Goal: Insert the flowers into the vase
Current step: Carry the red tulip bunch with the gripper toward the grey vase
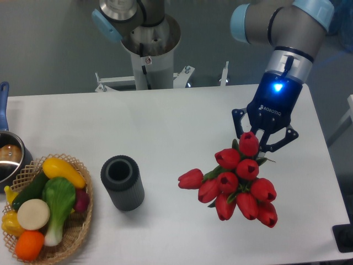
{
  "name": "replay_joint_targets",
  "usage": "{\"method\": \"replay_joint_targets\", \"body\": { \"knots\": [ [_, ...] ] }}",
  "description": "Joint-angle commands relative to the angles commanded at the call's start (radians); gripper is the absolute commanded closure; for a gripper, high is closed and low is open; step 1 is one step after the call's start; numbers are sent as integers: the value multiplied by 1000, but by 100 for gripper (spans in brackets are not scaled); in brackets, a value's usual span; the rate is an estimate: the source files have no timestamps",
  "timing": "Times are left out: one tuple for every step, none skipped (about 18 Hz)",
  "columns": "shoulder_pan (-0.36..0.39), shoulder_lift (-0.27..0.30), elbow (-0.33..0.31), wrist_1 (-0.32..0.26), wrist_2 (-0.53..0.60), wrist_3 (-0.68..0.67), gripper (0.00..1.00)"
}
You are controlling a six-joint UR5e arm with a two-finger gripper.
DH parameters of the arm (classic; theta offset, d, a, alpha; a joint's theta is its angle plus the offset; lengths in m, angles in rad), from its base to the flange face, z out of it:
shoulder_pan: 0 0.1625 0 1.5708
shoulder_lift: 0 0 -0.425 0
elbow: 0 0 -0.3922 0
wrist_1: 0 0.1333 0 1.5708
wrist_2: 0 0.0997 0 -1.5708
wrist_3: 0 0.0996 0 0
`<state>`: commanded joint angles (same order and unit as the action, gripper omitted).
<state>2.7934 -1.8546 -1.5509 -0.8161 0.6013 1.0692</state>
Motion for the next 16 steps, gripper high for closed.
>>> {"method": "replay_joint_targets", "body": {
  "knots": [
    [-2, 0, -2, 2, 0, 2, 88],
    [-2, 2, -3, 3, 0, 3, 88],
    [-2, 2, -3, 5, 0, 2, 88],
    [-2, 2, -3, 6, -3, -1, 88],
    [0, 2, -5, 6, -3, -2, 88],
    [-2, 2, -14, 6, -5, -2, 88],
    [-3, 3, -21, 6, -14, 0, 88],
    [-9, 3, -26, 8, -24, 0, 88],
    [-15, 2, -26, 8, -38, 0, 88],
    [-17, 2, -26, 8, -54, 0, 88],
    [-17, 0, -26, 8, -86, 0, 88],
    [-17, -2, -28, 8, -109, 2, 88],
    [-17, -3, -28, 8, -129, 2, 88],
    [-18, -5, -28, 8, -149, 3, 88],
    [-20, -8, -28, 8, -172, 5, 88],
    [-26, -11, -28, 11, -196, 5, 88]
  ]
}}
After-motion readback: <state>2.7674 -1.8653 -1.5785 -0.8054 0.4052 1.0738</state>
